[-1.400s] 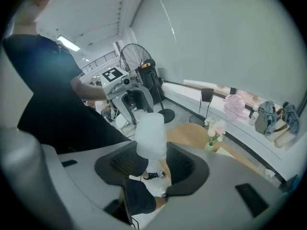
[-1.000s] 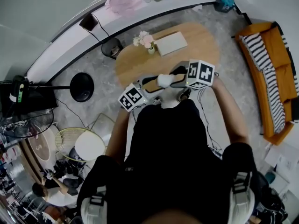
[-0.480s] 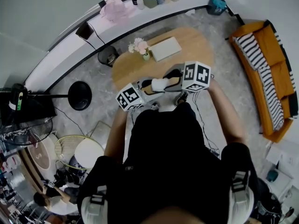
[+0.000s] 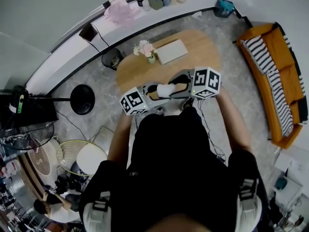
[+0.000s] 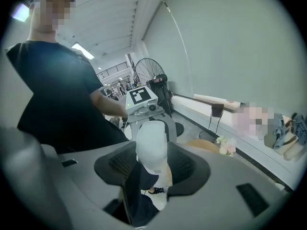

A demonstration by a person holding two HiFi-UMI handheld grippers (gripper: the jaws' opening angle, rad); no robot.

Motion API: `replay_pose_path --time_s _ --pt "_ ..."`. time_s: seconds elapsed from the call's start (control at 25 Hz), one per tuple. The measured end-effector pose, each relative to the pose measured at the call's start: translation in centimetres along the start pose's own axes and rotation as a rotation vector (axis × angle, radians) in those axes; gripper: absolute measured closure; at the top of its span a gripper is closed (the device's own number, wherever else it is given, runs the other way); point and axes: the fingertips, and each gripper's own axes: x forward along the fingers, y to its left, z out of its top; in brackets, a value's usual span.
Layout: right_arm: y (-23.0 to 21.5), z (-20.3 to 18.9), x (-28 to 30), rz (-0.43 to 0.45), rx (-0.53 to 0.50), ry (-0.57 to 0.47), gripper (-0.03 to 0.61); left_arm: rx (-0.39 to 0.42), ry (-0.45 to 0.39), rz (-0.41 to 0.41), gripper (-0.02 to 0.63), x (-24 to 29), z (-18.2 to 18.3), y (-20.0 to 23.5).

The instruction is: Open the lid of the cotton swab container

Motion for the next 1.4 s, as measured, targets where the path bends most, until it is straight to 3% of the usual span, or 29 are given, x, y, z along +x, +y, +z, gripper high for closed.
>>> replay_pose_path --time_s 0.6,1.4 --pt "0.3 1.7 0.6 -0.026 0.049 -0.189 0.367 -0.019 0.012 -0.041 0.399 0.1 0.1 -0.5" --pt "0.4 1.4 0.4 -0.013 0.124 -0.22 0.377 0.016 0.034 -0.068 0.4 0.4 -0.3 -0.8"
